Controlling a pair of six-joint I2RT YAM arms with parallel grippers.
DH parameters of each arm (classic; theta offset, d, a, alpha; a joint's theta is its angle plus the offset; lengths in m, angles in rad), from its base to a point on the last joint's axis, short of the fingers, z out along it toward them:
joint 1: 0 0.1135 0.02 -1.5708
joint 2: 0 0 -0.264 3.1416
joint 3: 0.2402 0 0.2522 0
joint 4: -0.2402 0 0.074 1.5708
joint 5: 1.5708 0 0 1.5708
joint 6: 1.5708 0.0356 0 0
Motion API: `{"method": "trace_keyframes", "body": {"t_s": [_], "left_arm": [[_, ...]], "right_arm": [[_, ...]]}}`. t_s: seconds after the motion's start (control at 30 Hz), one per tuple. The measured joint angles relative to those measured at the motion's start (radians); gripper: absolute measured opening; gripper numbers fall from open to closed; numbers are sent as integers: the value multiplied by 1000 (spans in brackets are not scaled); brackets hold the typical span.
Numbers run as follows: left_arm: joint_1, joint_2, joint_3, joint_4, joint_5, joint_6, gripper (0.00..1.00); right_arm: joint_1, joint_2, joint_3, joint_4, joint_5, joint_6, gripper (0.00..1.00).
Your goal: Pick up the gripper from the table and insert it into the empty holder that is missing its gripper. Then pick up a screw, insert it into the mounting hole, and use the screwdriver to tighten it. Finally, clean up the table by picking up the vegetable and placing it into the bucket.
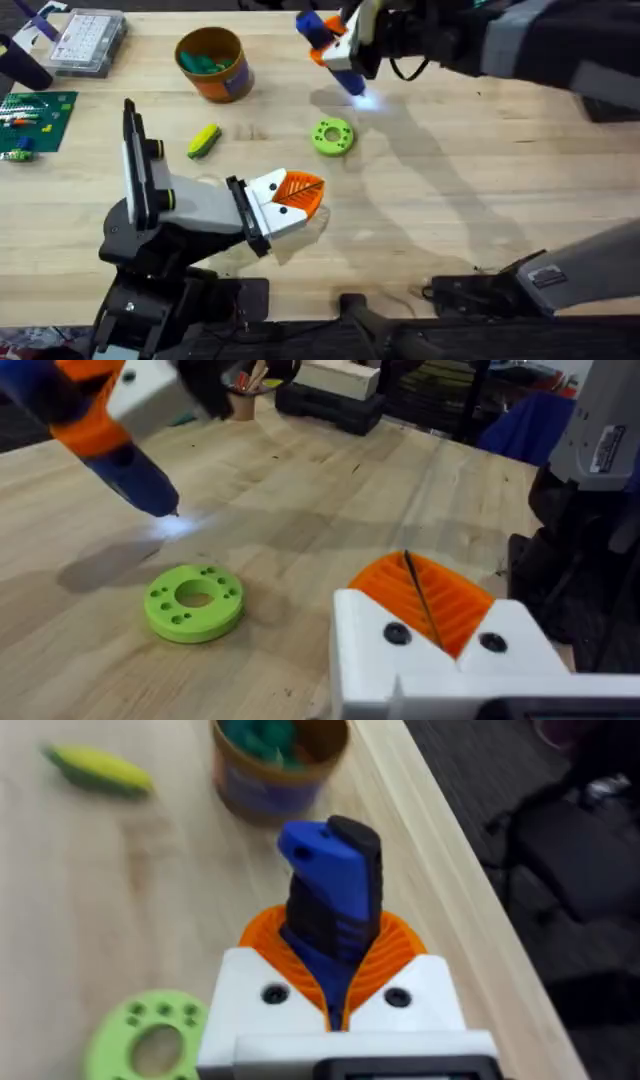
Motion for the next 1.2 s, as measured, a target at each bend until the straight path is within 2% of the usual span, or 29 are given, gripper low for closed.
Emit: {"method": "trace_keyframes", "body": {"t_s": [0.23, 0.4, 0.73, 1.03, 1.07, 1.1, 1.2], "left_arm": [[0, 0, 0, -7, 1, 0, 17], [0, 0, 0, -7, 1, 0, 17], [0, 0, 0, -7, 1, 0, 17], [0, 0, 0, -8, 1, 0, 17], [0, 0, 0, -8, 1, 0, 17], [0, 0, 0, -8, 1, 0, 17], [0, 0, 0, -8, 1, 0, 17]], "right_arm": [[-4, 144, 0, 52, 242, -261, 47], [-24, 228, 5, 131, 336, -408, 48], [-79, 346, 24, 202, 400, -558, 48], [-79, 350, 28, 202, 409, -570, 46], [-79, 350, 28, 202, 410, -570, 68], [-79, 350, 28, 202, 410, -568, 159], [-84, 350, 36, 212, 408, -565, 622]]}}
